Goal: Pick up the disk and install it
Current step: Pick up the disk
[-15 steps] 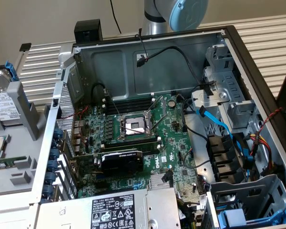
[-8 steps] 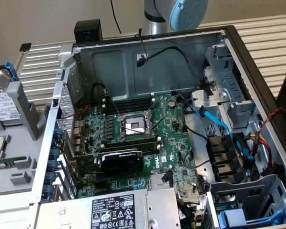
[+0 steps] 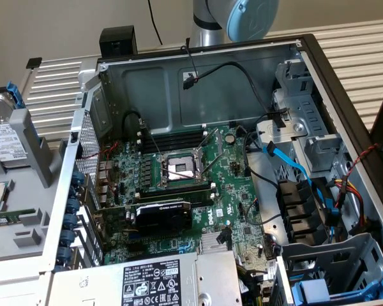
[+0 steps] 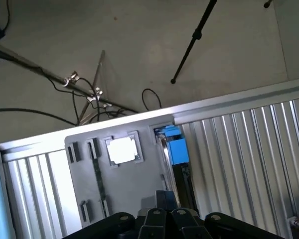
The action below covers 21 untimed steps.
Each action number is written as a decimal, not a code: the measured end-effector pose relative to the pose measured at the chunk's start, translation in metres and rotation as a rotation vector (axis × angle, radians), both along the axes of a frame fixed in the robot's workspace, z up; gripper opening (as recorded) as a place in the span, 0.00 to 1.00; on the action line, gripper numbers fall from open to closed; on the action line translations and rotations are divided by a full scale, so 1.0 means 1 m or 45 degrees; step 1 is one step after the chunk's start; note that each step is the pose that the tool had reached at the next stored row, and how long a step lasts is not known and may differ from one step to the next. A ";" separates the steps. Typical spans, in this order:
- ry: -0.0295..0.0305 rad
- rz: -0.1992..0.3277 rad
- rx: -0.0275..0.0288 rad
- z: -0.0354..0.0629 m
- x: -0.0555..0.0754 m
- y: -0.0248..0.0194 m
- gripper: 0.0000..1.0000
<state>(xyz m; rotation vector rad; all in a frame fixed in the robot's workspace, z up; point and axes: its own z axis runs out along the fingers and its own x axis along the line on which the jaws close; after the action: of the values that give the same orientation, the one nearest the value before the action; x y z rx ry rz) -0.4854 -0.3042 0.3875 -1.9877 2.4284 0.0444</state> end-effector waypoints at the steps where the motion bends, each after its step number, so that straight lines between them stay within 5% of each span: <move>1: 0.0000 0.022 0.0000 -0.0002 0.000 0.0000 0.11; 18: 0.0004 0.331 -0.0102 -0.0013 -0.005 0.0024 0.11; 21: 0.0001 0.358 -0.0103 -0.0016 -0.005 0.0072 0.11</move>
<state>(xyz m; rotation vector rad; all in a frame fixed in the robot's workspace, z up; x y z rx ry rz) -0.4901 -0.2970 0.3859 -2.3148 2.1327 0.0351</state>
